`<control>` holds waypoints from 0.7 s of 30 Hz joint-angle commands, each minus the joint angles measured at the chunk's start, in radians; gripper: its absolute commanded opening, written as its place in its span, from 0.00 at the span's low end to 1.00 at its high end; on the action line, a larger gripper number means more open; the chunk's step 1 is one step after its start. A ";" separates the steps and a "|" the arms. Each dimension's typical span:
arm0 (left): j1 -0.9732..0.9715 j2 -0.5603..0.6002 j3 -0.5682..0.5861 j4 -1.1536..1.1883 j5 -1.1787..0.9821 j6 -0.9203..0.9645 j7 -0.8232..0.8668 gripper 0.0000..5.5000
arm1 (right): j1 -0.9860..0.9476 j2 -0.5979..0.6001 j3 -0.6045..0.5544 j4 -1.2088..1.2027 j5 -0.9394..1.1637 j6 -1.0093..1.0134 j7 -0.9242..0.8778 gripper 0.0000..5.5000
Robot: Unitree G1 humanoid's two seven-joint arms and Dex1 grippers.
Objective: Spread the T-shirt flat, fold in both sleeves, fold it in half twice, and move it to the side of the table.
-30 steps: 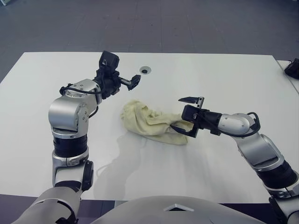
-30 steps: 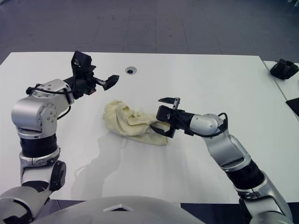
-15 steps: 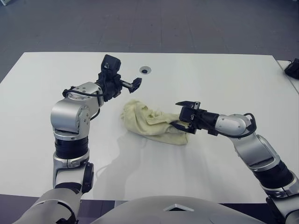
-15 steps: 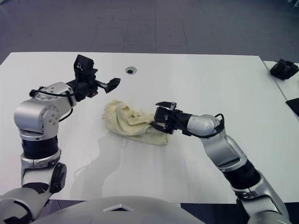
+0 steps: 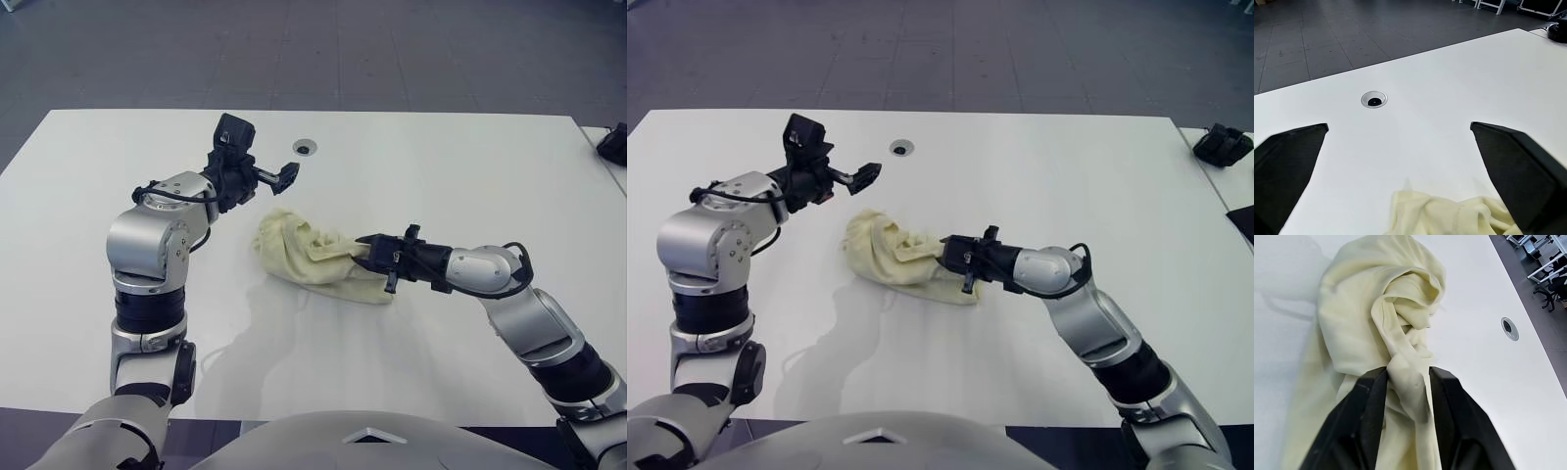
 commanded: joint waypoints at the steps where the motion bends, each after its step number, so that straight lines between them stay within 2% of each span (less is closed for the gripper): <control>1: 0.004 0.012 -0.009 0.004 -0.004 -0.004 0.004 0.98 | 0.012 -0.011 0.007 0.010 -0.016 -0.002 0.009 0.12; 4: 0.002 0.022 -0.016 0.014 -0.003 -0.015 -0.007 0.98 | 0.017 -0.019 0.004 -0.006 -0.017 0.004 0.022 0.02; 6: -0.004 0.070 -0.065 0.055 0.005 -0.064 -0.073 0.98 | 0.016 -0.032 -0.004 -0.022 -0.014 0.008 0.034 0.00; 9: -0.026 0.232 -0.250 0.181 0.060 -0.279 -0.347 0.98 | 0.012 -0.049 -0.012 -0.035 -0.016 0.008 0.050 0.00; 11: -0.078 0.298 -0.347 0.310 0.124 -0.450 -0.503 0.98 | 0.009 -0.053 -0.010 -0.032 -0.020 0.003 0.055 0.00; 17: -0.299 0.298 -0.470 0.728 0.251 -0.878 -0.803 0.98 | 0.018 -0.061 0.000 -0.033 -0.027 -0.006 0.062 0.00; 21: -0.393 0.279 -0.507 0.901 0.293 -1.073 -0.967 0.98 | 0.039 -0.097 0.000 -0.033 -0.038 -0.024 0.085 0.00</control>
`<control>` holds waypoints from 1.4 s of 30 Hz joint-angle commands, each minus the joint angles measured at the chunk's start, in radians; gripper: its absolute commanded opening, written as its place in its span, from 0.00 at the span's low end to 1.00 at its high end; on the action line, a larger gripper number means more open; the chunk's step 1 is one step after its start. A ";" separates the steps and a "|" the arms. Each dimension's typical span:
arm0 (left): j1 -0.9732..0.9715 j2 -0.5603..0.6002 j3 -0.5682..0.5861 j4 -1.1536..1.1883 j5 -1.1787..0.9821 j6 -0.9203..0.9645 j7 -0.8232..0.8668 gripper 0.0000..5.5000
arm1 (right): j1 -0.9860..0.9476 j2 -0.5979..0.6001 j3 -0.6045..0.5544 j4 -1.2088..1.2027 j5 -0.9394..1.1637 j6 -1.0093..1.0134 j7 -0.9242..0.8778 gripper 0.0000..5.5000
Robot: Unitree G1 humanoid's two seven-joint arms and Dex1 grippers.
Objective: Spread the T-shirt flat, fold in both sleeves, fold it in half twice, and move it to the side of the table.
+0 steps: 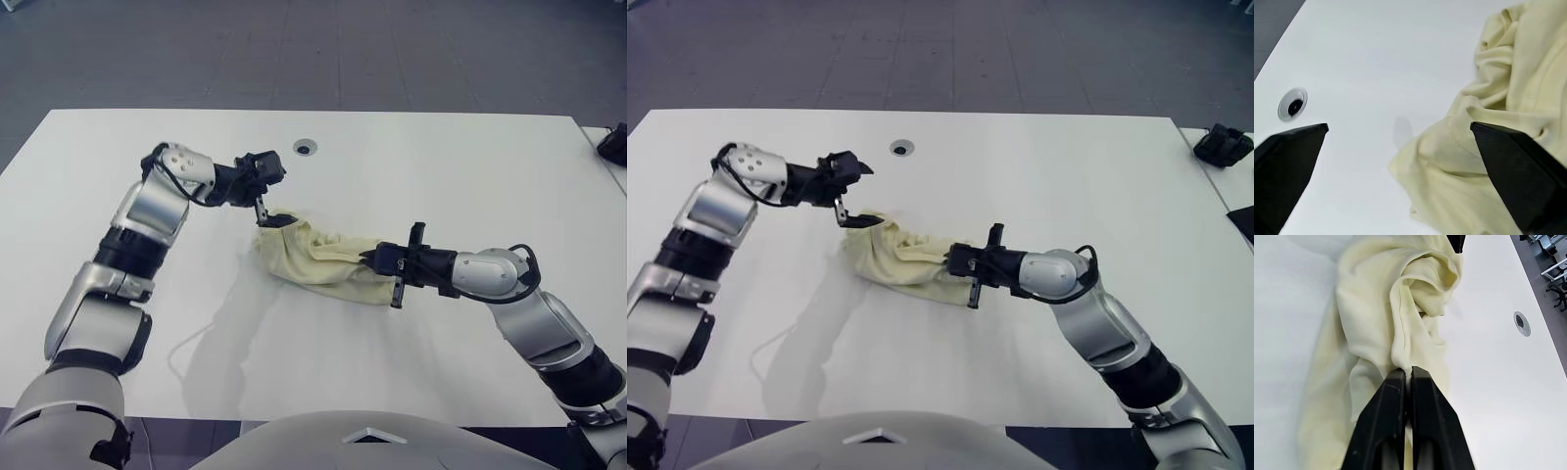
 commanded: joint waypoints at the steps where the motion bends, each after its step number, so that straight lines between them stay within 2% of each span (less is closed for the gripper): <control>1: -0.094 -0.018 -0.043 0.152 0.048 -0.176 -0.160 0.98 | 0.022 -0.047 -0.004 -0.005 -0.020 -0.016 0.025 0.00; 4: -0.153 -0.042 -0.062 0.256 0.082 -0.275 -0.244 0.98 | 0.036 -0.065 -0.008 -0.004 -0.029 -0.023 0.034 0.00; 8: -0.222 -0.115 -0.045 0.399 0.115 -0.314 -0.222 0.98 | 0.054 -0.097 0.002 -0.008 -0.039 -0.027 0.066 0.00; 15: -0.223 -0.164 -0.048 0.447 0.125 -0.375 -0.323 0.98 | 0.044 -0.123 0.000 0.017 -0.057 -0.060 0.100 0.00; 20: -0.267 -0.250 -0.040 0.592 0.171 -0.422 -0.239 0.98 | 0.038 -0.104 0.001 0.012 -0.066 -0.061 0.102 0.00; 26: -0.284 -0.293 -0.038 0.695 0.230 -0.469 -0.173 0.98 | 0.023 -0.094 0.005 0.033 -0.071 -0.081 0.109 0.00; 30: -0.293 -0.308 -0.031 0.733 0.251 -0.479 -0.167 0.87 | 0.030 -0.092 0.003 0.030 -0.073 -0.080 0.107 0.00; 42: -0.247 -0.282 -0.022 0.728 0.262 -0.477 -0.299 0.50 | 0.014 -0.083 0.011 0.045 -0.077 -0.091 0.113 0.00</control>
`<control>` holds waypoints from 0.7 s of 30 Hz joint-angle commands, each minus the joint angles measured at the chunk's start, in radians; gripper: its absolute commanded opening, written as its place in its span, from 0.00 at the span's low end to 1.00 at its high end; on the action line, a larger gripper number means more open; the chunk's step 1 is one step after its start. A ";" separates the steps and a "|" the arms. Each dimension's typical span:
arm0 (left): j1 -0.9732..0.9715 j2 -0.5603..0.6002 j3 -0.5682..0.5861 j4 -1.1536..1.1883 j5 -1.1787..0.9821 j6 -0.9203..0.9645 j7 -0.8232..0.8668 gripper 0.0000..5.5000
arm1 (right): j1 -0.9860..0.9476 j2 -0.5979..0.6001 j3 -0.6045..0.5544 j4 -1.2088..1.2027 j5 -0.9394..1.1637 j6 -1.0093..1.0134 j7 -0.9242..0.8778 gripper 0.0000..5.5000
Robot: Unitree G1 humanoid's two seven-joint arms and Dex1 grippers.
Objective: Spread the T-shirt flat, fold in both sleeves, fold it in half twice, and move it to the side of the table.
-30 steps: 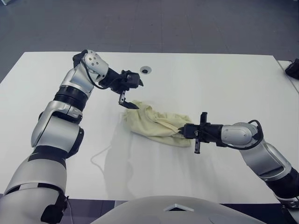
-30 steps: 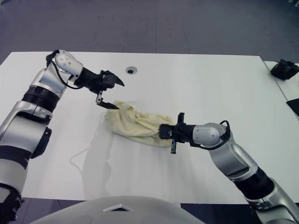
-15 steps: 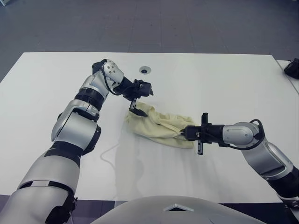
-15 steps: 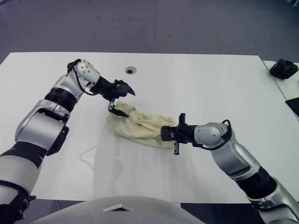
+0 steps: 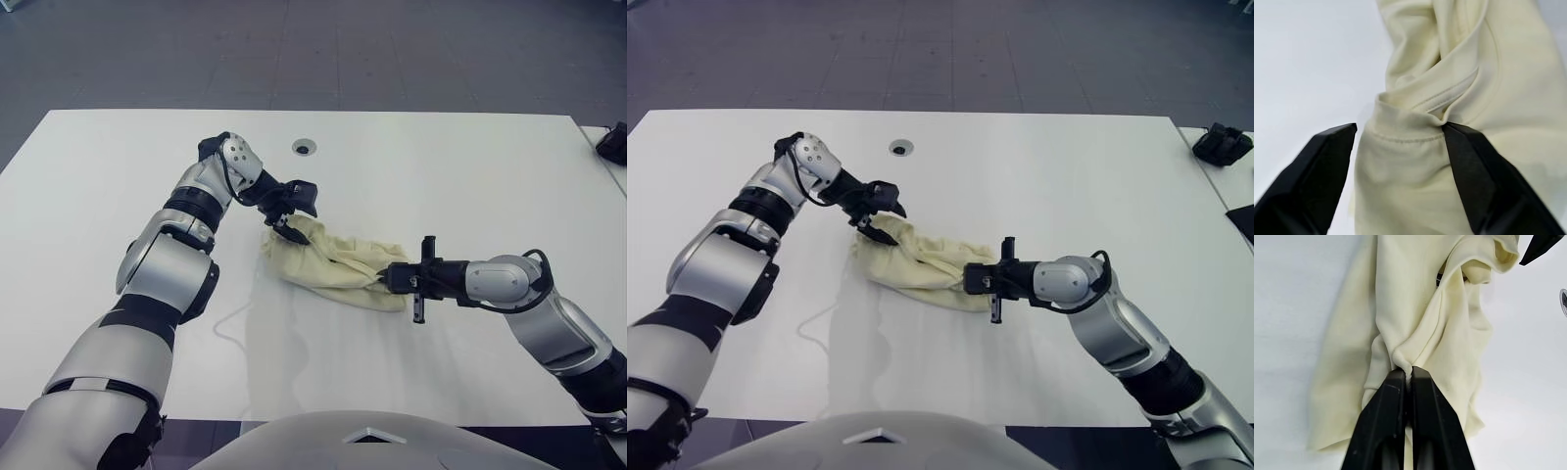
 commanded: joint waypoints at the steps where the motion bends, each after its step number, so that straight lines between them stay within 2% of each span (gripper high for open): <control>1: 0.017 0.025 0.008 -0.016 0.013 0.005 -0.043 0.47 | -0.021 0.009 0.007 0.014 -0.008 -0.013 0.012 0.00; 16: 0.015 0.058 0.063 -0.079 -0.013 0.031 -0.106 0.00 | -0.029 -0.003 -0.019 0.018 -0.010 -0.016 0.025 0.00; 21: 0.013 0.076 0.089 -0.122 -0.036 0.053 -0.120 0.00 | -0.074 -0.015 -0.069 0.048 0.014 -0.024 0.041 0.00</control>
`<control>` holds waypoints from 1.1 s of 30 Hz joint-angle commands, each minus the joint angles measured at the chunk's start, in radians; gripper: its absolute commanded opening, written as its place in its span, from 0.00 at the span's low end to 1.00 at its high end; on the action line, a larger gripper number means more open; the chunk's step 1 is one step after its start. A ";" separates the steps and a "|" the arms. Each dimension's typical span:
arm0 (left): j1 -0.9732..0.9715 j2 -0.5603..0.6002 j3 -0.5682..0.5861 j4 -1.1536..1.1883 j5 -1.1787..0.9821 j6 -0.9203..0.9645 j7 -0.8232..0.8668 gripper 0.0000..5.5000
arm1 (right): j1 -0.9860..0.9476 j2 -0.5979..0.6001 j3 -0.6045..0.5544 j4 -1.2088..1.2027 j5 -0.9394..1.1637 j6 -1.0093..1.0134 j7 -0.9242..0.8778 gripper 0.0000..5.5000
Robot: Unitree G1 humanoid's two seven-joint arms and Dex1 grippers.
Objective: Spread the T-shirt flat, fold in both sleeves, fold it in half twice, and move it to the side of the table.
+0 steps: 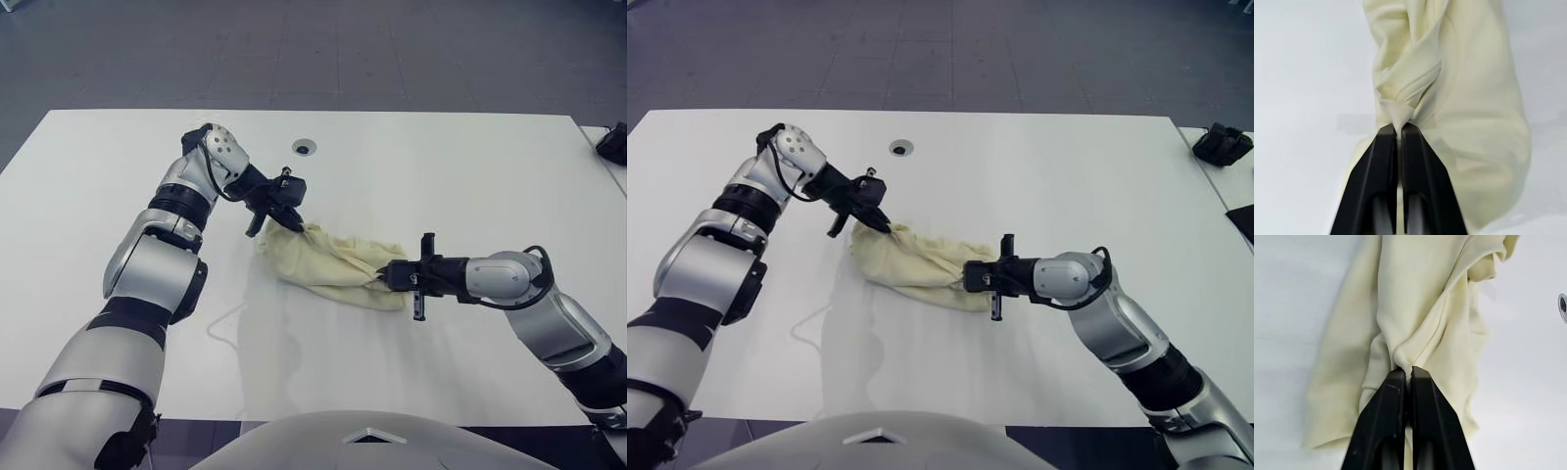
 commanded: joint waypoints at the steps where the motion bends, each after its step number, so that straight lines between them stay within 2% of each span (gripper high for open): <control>1: -0.007 0.025 0.031 -0.048 -0.026 0.023 -0.009 0.00 | -0.055 -0.017 -0.067 0.035 0.032 -0.003 0.018 0.00; 5: -0.023 0.062 0.090 -0.101 -0.077 0.063 0.004 0.00 | -0.160 0.005 -0.150 0.139 0.082 -0.017 0.005 0.00; 10: -0.057 0.119 0.189 -0.175 -0.135 0.110 0.098 0.00 | -0.357 0.064 -0.198 0.409 0.093 -0.110 -0.051 0.00; 16: -0.188 0.082 0.237 -0.030 -0.074 0.093 0.542 0.00 | -0.715 0.210 -0.180 0.935 0.058 -0.315 -0.132 0.00; 19: -0.273 0.054 0.213 0.061 -0.004 0.085 0.822 0.00 | -0.933 0.277 -0.160 1.278 -0.013 -0.451 -0.260 0.00; 22: -0.352 0.038 0.182 0.128 0.062 0.106 1.028 0.00 | -1.112 0.319 -0.142 1.534 -0.081 -0.532 -0.413 0.00; 29: -0.462 0.034 0.109 0.223 0.214 0.164 1.404 0.00 | -1.318 0.337 -0.116 1.785 -0.205 -0.584 -0.742 0.00; 33: -0.486 0.034 0.115 0.234 0.235 0.146 1.478 0.00 | -1.350 0.329 -0.095 1.817 -0.262 -0.608 -0.822 0.00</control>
